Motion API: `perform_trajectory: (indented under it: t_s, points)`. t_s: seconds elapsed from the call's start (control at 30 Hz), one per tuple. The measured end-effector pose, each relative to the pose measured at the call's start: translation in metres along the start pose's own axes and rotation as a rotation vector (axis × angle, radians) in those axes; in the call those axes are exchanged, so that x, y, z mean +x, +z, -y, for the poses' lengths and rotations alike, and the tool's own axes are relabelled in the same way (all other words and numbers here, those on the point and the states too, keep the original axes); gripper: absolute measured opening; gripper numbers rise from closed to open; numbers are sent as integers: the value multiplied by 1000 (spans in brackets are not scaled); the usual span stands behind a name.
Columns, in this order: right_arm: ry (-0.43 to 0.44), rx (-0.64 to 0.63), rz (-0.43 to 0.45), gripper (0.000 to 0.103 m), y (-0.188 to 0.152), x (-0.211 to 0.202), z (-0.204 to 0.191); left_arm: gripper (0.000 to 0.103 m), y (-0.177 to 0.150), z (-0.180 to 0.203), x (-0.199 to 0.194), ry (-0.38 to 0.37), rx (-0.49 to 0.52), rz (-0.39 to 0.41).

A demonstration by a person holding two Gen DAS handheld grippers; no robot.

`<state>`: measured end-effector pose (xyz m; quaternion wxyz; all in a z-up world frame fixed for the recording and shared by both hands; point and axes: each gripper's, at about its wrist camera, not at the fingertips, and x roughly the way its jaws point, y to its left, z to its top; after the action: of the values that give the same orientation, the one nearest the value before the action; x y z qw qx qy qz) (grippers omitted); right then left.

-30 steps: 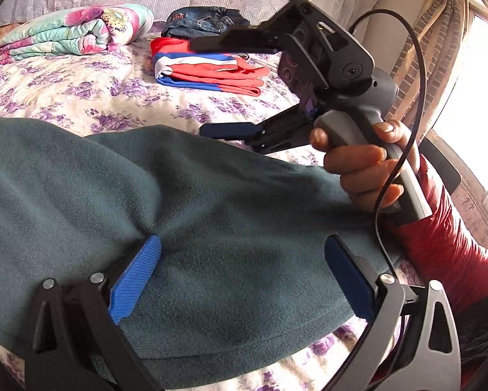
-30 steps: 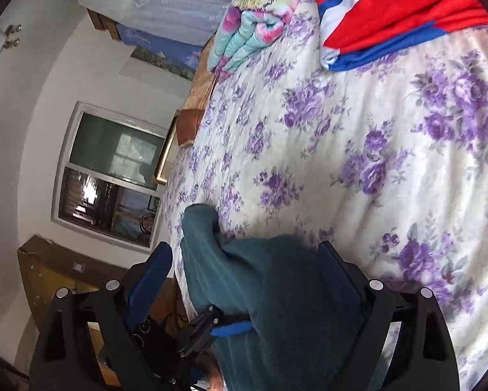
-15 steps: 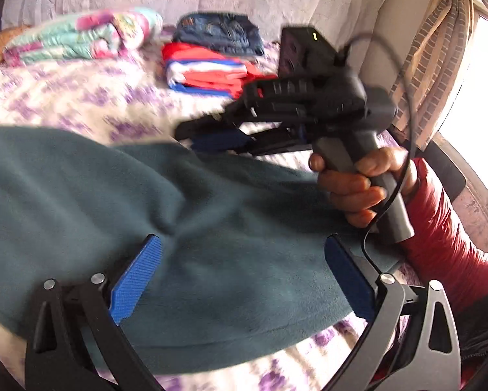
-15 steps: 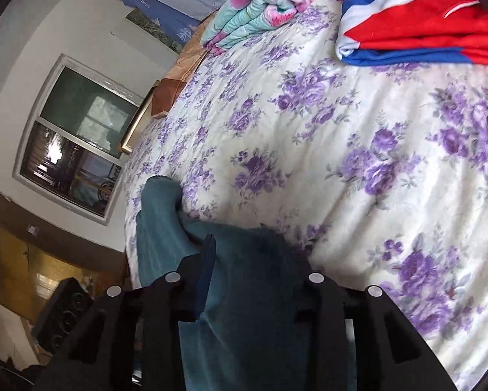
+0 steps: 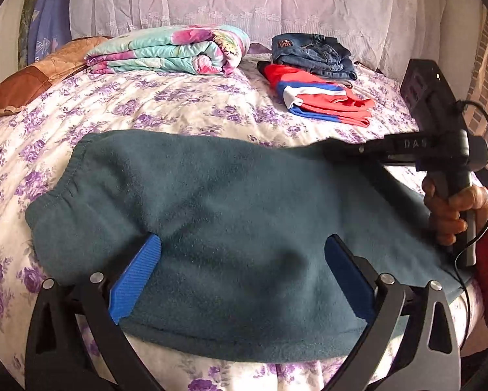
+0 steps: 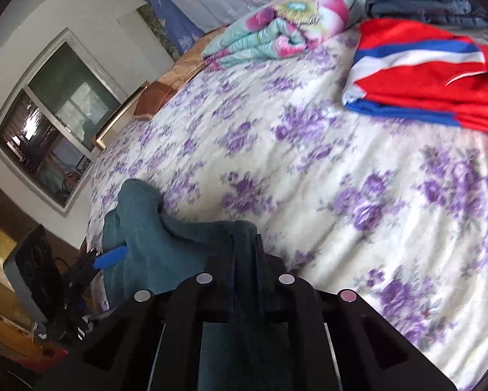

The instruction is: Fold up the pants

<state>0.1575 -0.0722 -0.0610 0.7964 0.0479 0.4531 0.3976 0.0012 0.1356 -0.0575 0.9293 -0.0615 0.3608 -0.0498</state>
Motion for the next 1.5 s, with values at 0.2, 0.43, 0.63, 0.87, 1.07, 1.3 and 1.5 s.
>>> perform_trajectory:
  t_s: [0.2, 0.43, 0.63, 0.87, 1.07, 1.3, 1.5]
  points:
    - [-25, 54, -55, 21, -1, 12, 18, 98, 4, -6, 3, 1, 9, -13]
    - [-8, -17, 87, 29, -11, -32, -12, 98, 13, -58, 1, 170, -96, -43]
    - [-49, -29, -69, 29, -26, 4, -16, 98, 16, -64, 2, 140, -170, -38]
    - [-28, 42, 197, 71, -69, -100, -17, 98, 35, -7, -12, -17, -74, 27]
    - [-95, 313, 231, 78, -150, -157, 46, 98, 41, -4, 30, 69, -55, -86]
    - [-261, 616, 497, 78, -266, -316, 99, 98, 27, 12, -13, -123, -155, 18]
    - [-231, 768, 501, 78, -323, -346, 120, 98, 28, 105, -1, -243, 47, -15]
